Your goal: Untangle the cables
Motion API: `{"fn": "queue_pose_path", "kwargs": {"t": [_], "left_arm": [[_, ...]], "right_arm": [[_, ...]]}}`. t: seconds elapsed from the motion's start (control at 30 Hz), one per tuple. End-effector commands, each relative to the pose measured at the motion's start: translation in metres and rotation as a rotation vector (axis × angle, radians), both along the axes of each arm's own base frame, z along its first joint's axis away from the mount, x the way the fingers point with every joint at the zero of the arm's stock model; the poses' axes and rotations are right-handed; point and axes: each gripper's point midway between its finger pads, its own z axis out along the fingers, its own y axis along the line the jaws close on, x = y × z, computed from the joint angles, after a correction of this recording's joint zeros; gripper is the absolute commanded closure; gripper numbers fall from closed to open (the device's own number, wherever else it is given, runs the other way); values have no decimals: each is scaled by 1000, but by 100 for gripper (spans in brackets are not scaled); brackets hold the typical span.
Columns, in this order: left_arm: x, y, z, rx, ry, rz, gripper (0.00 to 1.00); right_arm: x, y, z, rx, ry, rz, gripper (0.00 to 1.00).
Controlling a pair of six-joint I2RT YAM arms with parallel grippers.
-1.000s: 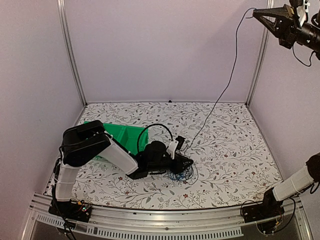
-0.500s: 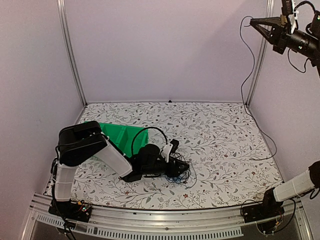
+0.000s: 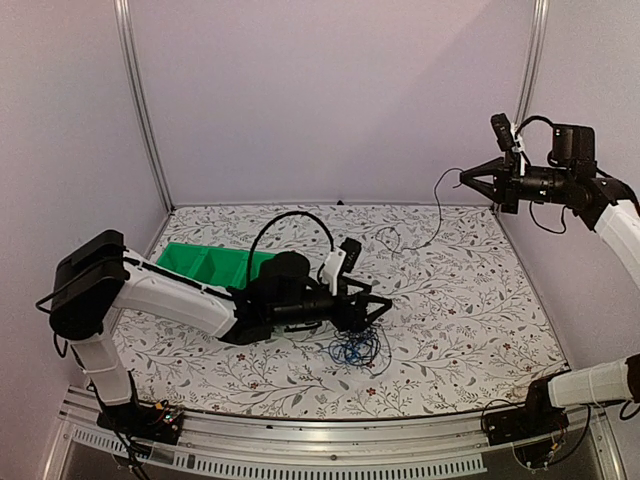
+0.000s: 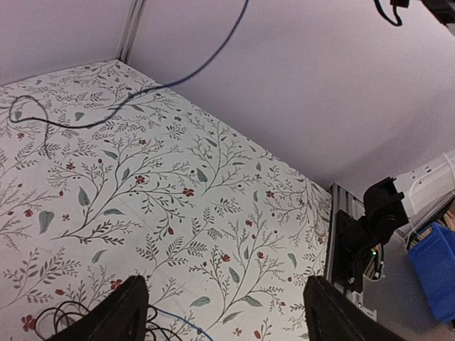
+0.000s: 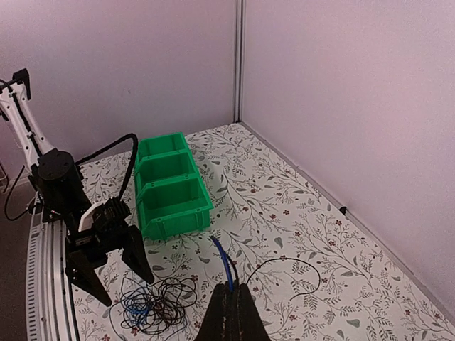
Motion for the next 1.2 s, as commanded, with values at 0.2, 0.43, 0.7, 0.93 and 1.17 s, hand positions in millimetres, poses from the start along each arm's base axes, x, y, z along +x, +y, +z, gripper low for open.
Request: {"fn": "queue_pose_path", "kwargs": {"t": [0.2,0.43,0.7,0.93,1.17], "left_arm": [[31,4,8,320,-188,132,27],[3,-36,18,287,-372,-78,25],[-1,-75,14,267,-438,-169,28],[22,-91,5,314,-459,-108,39],[36,-93,-5,345,-470,-81,64]], "right_arm": [[-8,9,-33,37,30,84,100],[-14,11,-40,50,47,102,100],[-21,12,-42,60,52,117,100],[-23,13,-41,66,55,134,100],[-27,13,-39,68,45,141,100]]}}
